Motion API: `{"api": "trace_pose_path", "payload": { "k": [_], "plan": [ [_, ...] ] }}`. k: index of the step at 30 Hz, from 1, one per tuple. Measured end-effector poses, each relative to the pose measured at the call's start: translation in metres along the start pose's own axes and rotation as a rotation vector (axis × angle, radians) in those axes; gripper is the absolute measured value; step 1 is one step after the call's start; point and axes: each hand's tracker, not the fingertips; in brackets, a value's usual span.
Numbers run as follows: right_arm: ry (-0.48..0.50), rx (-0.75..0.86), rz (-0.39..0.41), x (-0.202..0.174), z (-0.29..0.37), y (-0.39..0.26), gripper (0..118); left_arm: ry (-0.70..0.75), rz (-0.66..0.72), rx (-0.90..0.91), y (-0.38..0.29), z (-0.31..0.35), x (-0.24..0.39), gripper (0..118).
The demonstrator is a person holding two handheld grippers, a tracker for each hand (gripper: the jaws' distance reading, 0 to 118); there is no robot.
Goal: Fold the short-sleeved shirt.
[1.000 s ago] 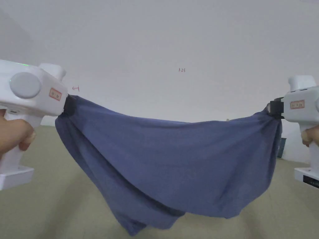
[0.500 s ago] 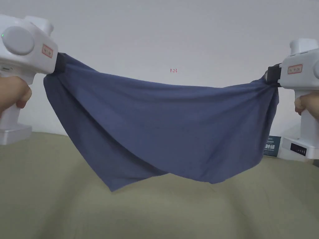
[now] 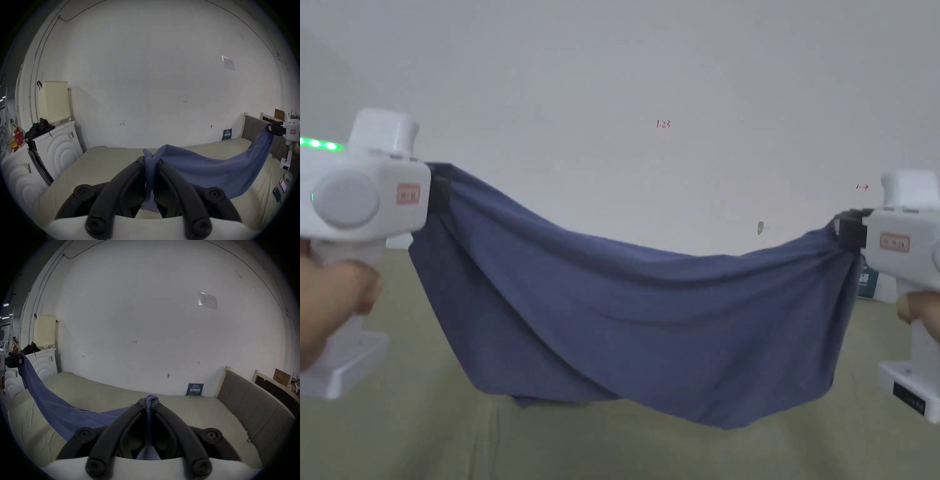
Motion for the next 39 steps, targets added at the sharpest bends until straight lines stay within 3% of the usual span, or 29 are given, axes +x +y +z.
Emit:
{"api": "trace_pose_path", "payload": {
  "k": [8,15,21,29,34,37,39],
  "plan": [
    [-0.027,-0.133,-0.044,0.008,0.056,-0.109,5,-0.097,0.044,-0.151,-0.098,0.04,-0.01,10],
    [0.011,-0.226,-0.144,0.021,0.116,-0.18,5,-0.154,0.163,-0.22,-0.185,0.099,-0.015,10],
    [0.019,-0.357,-0.139,0.014,0.164,-0.237,5,-0.155,0.231,-0.335,-0.252,0.147,-0.02,10],
    [-0.011,-0.495,-0.254,0.004,0.202,-0.298,5,-0.122,0.238,-0.474,-0.306,0.195,-0.019,10],
    [-0.015,-0.527,-0.247,-0.005,0.212,-0.31,7,-0.114,0.228,-0.513,-0.322,0.202,-0.016,10],
    [-0.031,-0.507,-0.228,-0.01,0.229,-0.307,31,-0.134,0.235,-0.532,-0.328,0.212,-0.014,10],
    [-0.047,-0.524,-0.209,-0.011,0.239,-0.3,72,-0.132,0.172,-0.528,-0.323,0.221,-0.012,17]
  ]
}}
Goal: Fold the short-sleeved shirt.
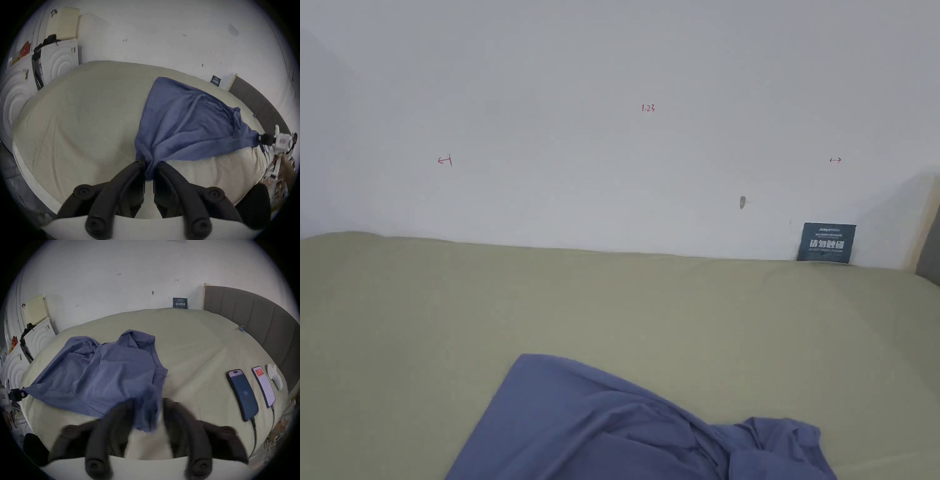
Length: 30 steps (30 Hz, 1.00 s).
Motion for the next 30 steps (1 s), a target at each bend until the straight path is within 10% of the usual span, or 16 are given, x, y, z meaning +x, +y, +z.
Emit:
{"api": "trace_pose_path", "payload": {
  "k": [2,13,16,18,20,30],
  "plan": [
    [-0.02,-0.022,-0.004,-0.001,0.012,0.002,94,0.016,-0.012,0.01,-0.003,0.015,0.005,66],
    [0.002,0.098,-0.026,-0.023,0.061,0.027,93,-0.094,-0.013,0.145,0.045,0.043,0.044,81],
    [0.022,0.088,-0.024,-0.035,0.068,0.028,86,-0.113,-0.015,0.15,0.053,0.037,0.054,65],
    [0.084,0.048,-0.001,-0.042,0.068,0.026,43,-0.147,-0.012,0.145,0.055,0.027,0.058,9],
    [0.082,0.012,0.004,-0.046,0.061,0.024,1,-0.088,-0.038,0.131,0.056,0.022,0.066,3],
    [0.062,0.019,0.077,-0.06,0.024,0.044,0,-0.096,-0.024,0.073,0.105,-0.037,0.057,0]
  ]
}}
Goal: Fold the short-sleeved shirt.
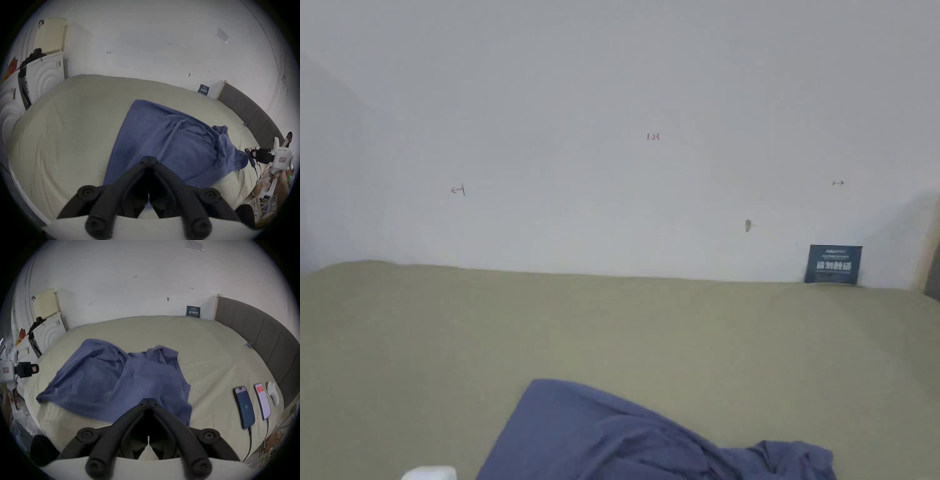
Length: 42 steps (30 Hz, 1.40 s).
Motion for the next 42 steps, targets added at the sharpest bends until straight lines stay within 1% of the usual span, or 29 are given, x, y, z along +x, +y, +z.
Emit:
{"api": "trace_pose_path", "payload": {
  "k": [6,8,11,12,13,15,16,17,18,20,21,22,23,24,25,26,27,28,29,30,31,32,33,35,37,38,40,41,42],
  "plan": [
    [0.018,0.067,0.019,0.006,-0.034,0.06,0,0.002,-0.038,-0.027,0.112,-0.088,-0.013,0],
    [0.017,0.084,0.028,0.008,-0.045,0.079,0,0.004,-0.05,-0.01,0.146,-0.117,-0.011,0],
    [0.022,0.123,0.018,0.015,-0.054,0.101,0,-0.007,-0.132,-0.027,0.195,-0.165,-0.01,0],
    [0.018,0.137,0.011,0.017,-0.056,0.107,0,-0.01,-0.144,-0.033,0.208,-0.182,-0.01,3],
    [0.015,0.148,0.011,0.019,-0.057,0.11,0,0.002,-0.146,-0.034,0.216,-0.194,-0.008,12],
    [0.002,0.169,0.011,0.025,-0.06,0.114,0,0.015,-0.152,-0.072,0.231,-0.217,-0.001,79],
    [0.002,0.168,0.009,0.029,-0.063,0.116,0,0.001,-0.157,-0.114,0.234,-0.228,0.001,101],
    [-0.001,0.167,0.005,0.034,-0.067,0.117,0,-0.038,-0.156,-0.141,0.233,-0.243,0.001,104],
    [-0.01,0.164,-0.005,0.038,-0.072,0.117,0,-0.06,-0.158,-0.152,0.231,-0.256,0.001,104],
    [-0.031,0.146,-0.035,0.049,-0.08,0.118,0,-0.05,-0.136,-0.218,0.222,-0.274,0.005,104],
    [-0.038,0.136,-0.046,0.055,-0.083,0.118,0,-0.028,-0.132,-0.251,0.216,-0.282,0.007,102],
    [-0.04,0.131,-0.05,0.06,-0.087,0.117,0,-0.014,-0.134,-0.28,0.211,-0.288,0.007,95],
    [-0.042,0.12,-0.05,0.064,-0.09,0.117,0,-0.001,-0.15,-0.305,0.205,-0.294,0.008,71],
    [-0.065,0.096,-0.034,0.067,-0.094,0.117,0,0.036,-0.173,-0.307,0.201,-0.295,0.01,39],
    [-0.09,0.078,0.017,0.068,-0.098,0.117,0,0.071,-0.2,-0.302,0.198,-0.293,0.012,9],
    [-0.101,0.055,0.075,0.069,-0.103,0.117,0,0.097,-0.22,-0.288,0.194,-0.293,0.013,8],
    [-0.103,0.027,0.113,0.07,-0.11,0.118,1,0.107,-0.232,-0.265,0.189,-0.291,0.009,7],
    [-0.092,0.0,0.129,0.073,-0.117,0.119,9,0.063,-0.199,-0.226,0.182,-0.292,0.005,5],
    [-0.062,-0.045,0.121,0.077,-0.124,0.122,49,0.019,-0.167,-0.212,0.176,-0.293,0.001,0],
    [-0.015,-0.097,0.08,0.08,-0.132,0.125,88,0.009,-0.144,-0.199,0.172,-0.292,-0.001,0],
    [0.028,-0.147,0.019,0.084,-0.139,0.126,111,0.017,-0.142,-0.195,0.17,-0.291,-0.003,0],
    [0.061,-0.192,-0.048,0.088,-0.149,0.126,117,0.024,-0.148,-0.192,0.171,-0.288,-0.003,0],
    [0.082,-0.196,-0.109,0.09,-0.156,0.125,117,0.019,-0.15,-0.192,0.171,-0.287,-0.004,0],
    [0.076,-0.187,-0.16,0.093,-0.169,0.128,114,0.01,-0.166,-0.177,0.173,-0.286,-0.005,0],
    [0.05,-0.248,-0.174,0.087,-0.184,0.129,113,0.007,-0.167,-0.176,0.175,-0.283,-0.005,0],
    [0.045,-0.257,-0.176,0.083,-0.191,0.129,113,0.003,-0.16,-0.177,0.175,-0.283,-0.005,0],
    [0.049,-0.333,-0.19,0.075,-0.204,0.128,111,0.012,-0.155,-0.165,0.174,-0.282,-0.004,0],
    [0.05,-0.367,-0.199,0.07,-0.209,0.127,104,0.025,-0.159,-0.149,0.174,-0.28,-0.002,0],
    [0.061,-0.398,-0.21,0.067,-0.215,0.126,92,0.023,-0.157,-0.145,0.173,-0.279,-0.001,0]
  ]
}}
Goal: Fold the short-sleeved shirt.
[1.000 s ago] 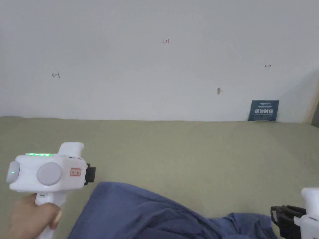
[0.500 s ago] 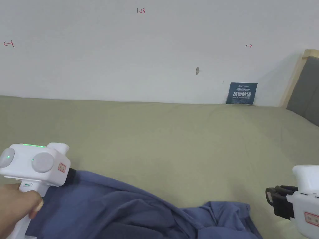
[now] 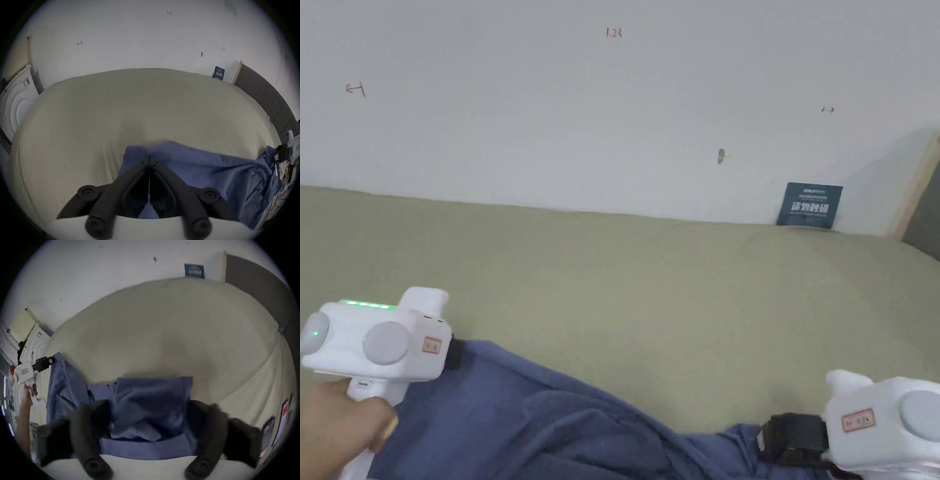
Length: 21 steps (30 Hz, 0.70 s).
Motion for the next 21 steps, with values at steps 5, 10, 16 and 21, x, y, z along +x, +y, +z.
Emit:
{"api": "trace_pose_path", "payload": {
  "k": [5,10,16,21],
  "plan": [
    [-0.08,0.098,0.058,-0.011,-0.001,0.001,4,-0.006,0.011,0.022,0.001,0.001,0.001,0],
    [-0.01,0.288,0.096,-0.02,0.047,0.008,4,-0.046,0.043,0.1,0.009,0.022,-0.006,0],
    [0.064,0.386,0.088,-0.032,0.097,0.028,4,-0.052,0.049,0.198,0.028,0.074,-0.013,0],
    [0.087,0.445,0.092,-0.048,0.135,0.051,4,-0.032,0.06,0.304,0.053,0.129,-0.025,0]
  ]
}}
